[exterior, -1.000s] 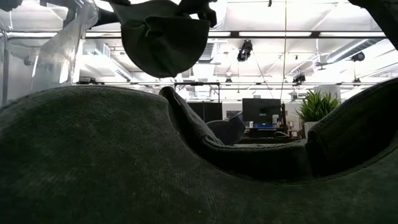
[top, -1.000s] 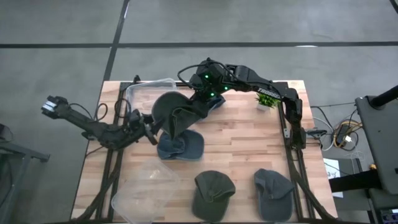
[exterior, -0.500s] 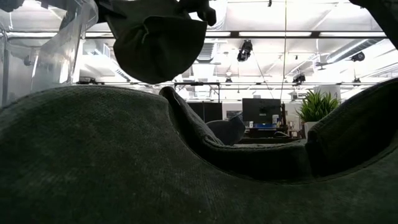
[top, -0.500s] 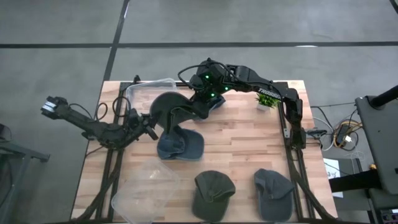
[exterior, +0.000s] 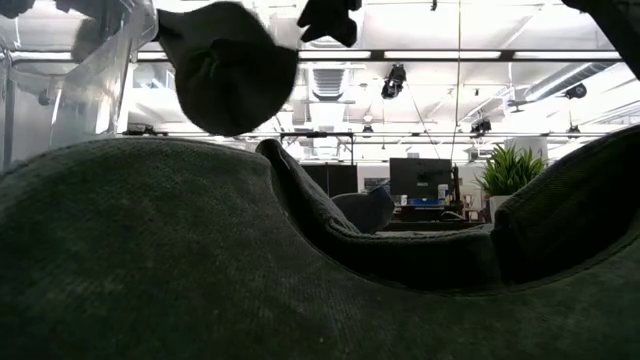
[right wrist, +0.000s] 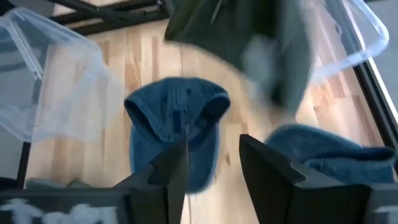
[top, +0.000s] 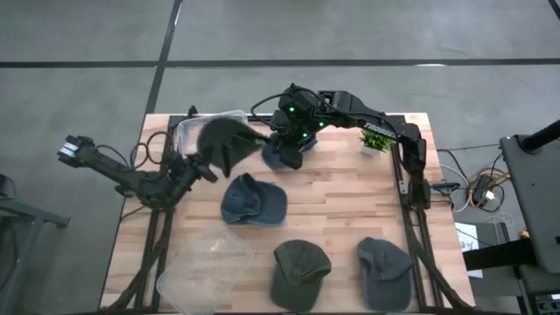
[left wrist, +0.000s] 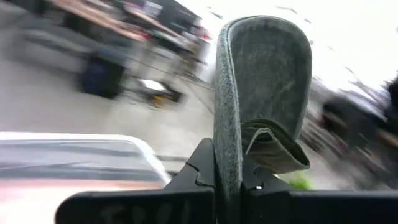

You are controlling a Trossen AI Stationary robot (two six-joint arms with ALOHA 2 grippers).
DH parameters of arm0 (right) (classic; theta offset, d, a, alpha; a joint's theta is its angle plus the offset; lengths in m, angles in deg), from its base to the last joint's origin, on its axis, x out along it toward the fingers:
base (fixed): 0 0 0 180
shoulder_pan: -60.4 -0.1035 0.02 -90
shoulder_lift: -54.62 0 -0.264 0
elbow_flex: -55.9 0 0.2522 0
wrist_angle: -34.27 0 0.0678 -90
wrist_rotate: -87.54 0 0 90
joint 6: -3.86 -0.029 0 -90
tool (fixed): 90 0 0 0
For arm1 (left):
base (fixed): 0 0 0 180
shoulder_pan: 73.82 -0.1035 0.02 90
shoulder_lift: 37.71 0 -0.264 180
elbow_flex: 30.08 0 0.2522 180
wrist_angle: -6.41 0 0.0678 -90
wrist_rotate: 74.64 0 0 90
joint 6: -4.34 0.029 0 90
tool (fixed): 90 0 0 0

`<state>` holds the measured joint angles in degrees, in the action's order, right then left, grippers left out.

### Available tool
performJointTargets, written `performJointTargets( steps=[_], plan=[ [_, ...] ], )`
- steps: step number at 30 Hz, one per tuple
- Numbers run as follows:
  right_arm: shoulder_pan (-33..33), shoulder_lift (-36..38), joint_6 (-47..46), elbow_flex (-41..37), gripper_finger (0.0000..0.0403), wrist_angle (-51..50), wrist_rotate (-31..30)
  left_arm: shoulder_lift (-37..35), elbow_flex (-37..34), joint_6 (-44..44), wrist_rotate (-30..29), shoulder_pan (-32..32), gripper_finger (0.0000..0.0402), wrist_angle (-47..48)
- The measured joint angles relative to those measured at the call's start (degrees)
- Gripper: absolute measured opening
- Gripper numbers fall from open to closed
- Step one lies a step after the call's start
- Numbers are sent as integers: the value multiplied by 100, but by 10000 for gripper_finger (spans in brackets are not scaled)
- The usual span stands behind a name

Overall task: Pick & Place hat
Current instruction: Put the top gray cap into the top transparent bin

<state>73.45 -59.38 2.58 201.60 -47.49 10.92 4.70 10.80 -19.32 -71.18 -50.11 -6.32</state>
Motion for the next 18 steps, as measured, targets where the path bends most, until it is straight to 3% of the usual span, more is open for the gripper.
performJointTargets(
  steps=[2,11,18],
  plan=[
    [10,94,0,-7,147,-151,-37,-63,-2,-231,-371,-46,3,1],
    [-5,472,111,-17,133,-238,-183,-185,-4,-798,-354,-1050,3,-20],
    [-5,549,327,-48,121,-276,-199,20,-7,-799,-350,-1405,3,-8]
  ],
)
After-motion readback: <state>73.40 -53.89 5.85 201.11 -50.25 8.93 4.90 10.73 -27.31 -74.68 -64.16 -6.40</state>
